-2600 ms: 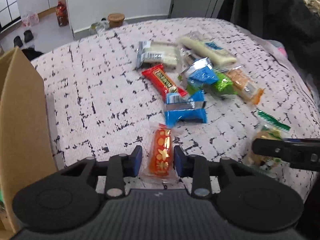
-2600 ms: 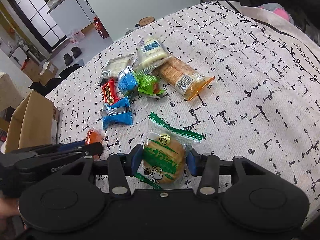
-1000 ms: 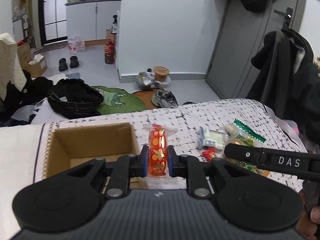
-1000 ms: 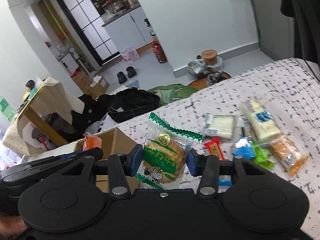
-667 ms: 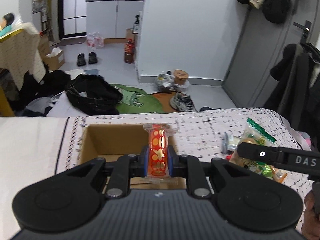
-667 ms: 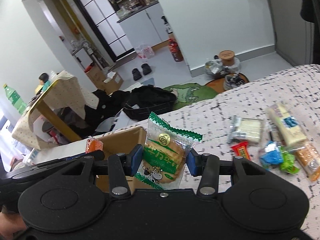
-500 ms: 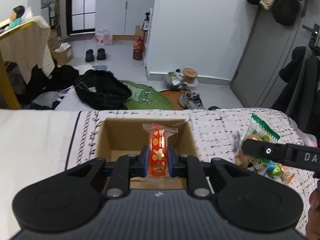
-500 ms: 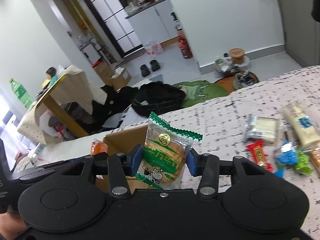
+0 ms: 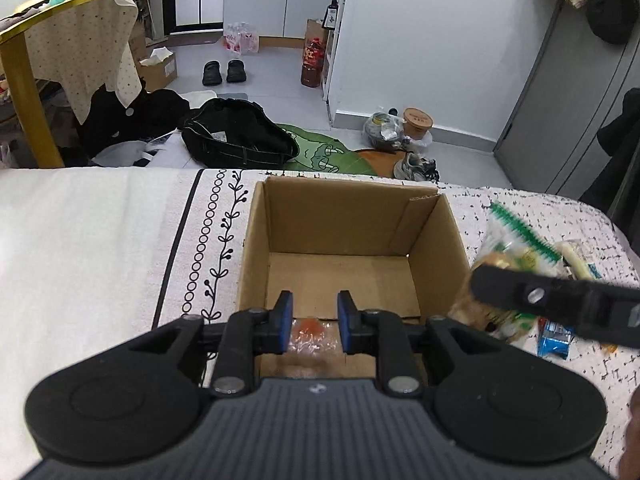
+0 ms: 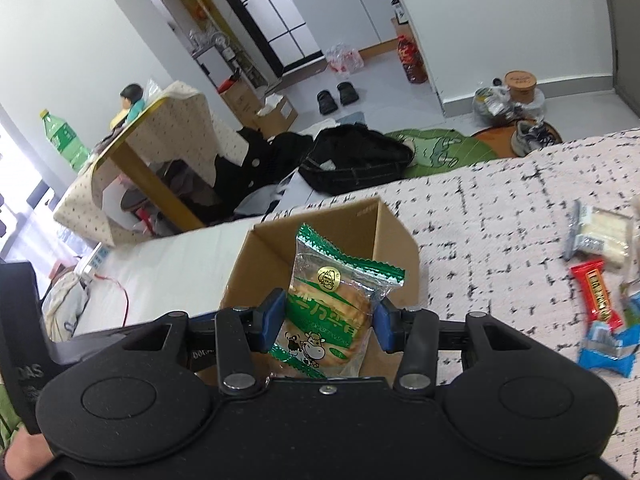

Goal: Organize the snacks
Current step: 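Carry both snacks over the box and open both tools to release them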

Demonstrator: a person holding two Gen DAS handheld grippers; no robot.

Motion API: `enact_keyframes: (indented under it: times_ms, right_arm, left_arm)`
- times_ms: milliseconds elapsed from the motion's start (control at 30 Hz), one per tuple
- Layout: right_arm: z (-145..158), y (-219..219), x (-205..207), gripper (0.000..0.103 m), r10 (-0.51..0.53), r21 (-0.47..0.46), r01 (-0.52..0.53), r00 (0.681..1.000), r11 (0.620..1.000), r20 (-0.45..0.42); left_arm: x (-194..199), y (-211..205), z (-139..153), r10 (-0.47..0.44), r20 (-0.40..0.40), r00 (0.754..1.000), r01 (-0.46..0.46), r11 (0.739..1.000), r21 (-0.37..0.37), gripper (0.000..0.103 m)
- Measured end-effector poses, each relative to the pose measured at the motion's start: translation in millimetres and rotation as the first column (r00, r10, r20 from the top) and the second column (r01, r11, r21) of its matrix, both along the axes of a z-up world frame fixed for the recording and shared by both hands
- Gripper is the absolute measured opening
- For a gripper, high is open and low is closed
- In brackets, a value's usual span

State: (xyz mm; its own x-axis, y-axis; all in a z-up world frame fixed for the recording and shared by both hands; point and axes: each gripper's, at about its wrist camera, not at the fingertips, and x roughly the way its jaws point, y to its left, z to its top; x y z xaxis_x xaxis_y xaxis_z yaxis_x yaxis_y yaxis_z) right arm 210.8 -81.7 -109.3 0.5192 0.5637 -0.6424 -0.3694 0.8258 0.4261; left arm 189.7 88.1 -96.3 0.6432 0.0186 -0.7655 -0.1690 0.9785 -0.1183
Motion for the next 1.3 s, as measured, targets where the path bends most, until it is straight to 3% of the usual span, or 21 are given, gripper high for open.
enact_keyframes:
  times_ms: [100, 233, 400, 533, 667, 833, 967, 1300]
  right_arm:
    - [-3.9, 6.5, -0.4, 0.045, 0.014, -0.008, -0.014, 1.000, 1.000, -0.013]
    - [-5.2, 15.5, 0.0, 0.048, 0.039, -0.015, -0.039, 0.999, 0.999, -0.019]
    - [4.5, 9.4, -6.3, 0.076, 0.035, -0.018, -0.035, 0.999, 0.999, 0.022]
    - [8.5, -9.5, -8.4, 0.079, -0.008, -0.016, 0.008, 1.000, 1.000, 0.020]
    - [12.3, -29.3, -13.2, 0.093, -0.051, -0.027, 0.052, 0.998, 0.998, 0.037]
    - [13.8, -51.7, -19.8, 0.098, -0.078, -0.044, 0.080, 0.996, 0.996, 0.046]
    - [15.0, -66.0, -25.8, 0.103, -0.104, -0.055, 0.107, 0.993, 0.993, 0.056]
    - [21.2, -97.7, -34.7, 0.103, -0.141, -0.071, 0.146, 0.988, 0.987, 0.065]
  left_arm:
    - [-5.0, 1.1, 6.1, 0.013, 0.017, 1.000, -0.013, 1.000, 0.019, 0.023]
    - [-9.0, 4.1, 11.2, 0.031, 0.034, 0.999, -0.031, 1.000, 0.006, 0.034]
    - [-12.3, 6.0, 14.9, 0.044, 0.039, 0.998, -0.044, 0.999, -0.010, 0.052]
    - [-16.5, 4.4, 18.4, 0.060, 0.050, 0.997, -0.059, 0.998, -0.016, 0.068]
    - [-19.0, -3.5, 22.2, 0.037, 0.062, 0.997, -0.035, 0.999, -0.038, 0.082]
    - [-22.7, -17.5, 27.7, 0.006, 0.096, 0.995, -0.005, 1.000, -0.019, 0.101]
    - [-22.6, -28.1, 29.2, -0.035, 0.099, 0.994, 0.038, 0.999, -0.028, 0.103]
    - [-19.4, -56.7, 32.4, -0.098, 0.098, 0.990, 0.102, 0.994, -0.032, 0.103]
